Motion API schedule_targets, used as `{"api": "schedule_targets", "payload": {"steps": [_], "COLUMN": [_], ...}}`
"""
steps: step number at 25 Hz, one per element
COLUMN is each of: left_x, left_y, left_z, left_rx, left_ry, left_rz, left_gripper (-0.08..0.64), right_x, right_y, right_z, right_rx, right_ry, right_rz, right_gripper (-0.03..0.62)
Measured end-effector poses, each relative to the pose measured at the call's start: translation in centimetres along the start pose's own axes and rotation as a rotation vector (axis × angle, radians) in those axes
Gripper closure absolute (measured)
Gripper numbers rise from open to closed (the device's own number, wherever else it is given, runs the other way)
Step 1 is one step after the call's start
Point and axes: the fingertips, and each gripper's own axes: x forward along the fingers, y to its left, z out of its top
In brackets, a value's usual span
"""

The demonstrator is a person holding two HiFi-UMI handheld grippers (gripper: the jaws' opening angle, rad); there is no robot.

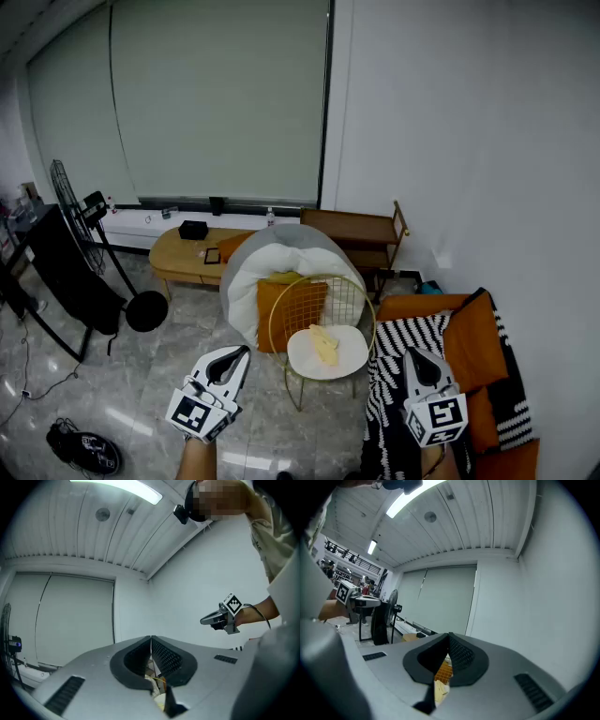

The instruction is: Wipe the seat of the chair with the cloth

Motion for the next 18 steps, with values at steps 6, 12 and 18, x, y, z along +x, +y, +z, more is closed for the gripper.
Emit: {"api": "schedule_targets", "payload": {"steps": [6, 12, 18], "left_x": [-0.1, -0.2, 0.5], "left_y": [0.9, 2.2, 3.2], "left_z": [-0.6, -1.3, -2.4], "left_rx": [-0.009, -0.022, -0.048], "left_ry": [0.005, 0.0, -0.007], "left_rz": [-0.004, -0.018, -0.014], "left_gripper": [0.54, 0.54, 0.54], "right_x": [0.6, 1.2, 1.9], "right_y": [0.8, 2.0, 2.9], "right_z": [0.0, 0.2, 0.0], "right_rx": [0.002, 0.01, 0.046], "right_ry": [0.005, 0.009, -0.014], "right_rz": [-0.004, -0.013, -0.015], "right_gripper": [0.569, 0.569, 0.566]}}
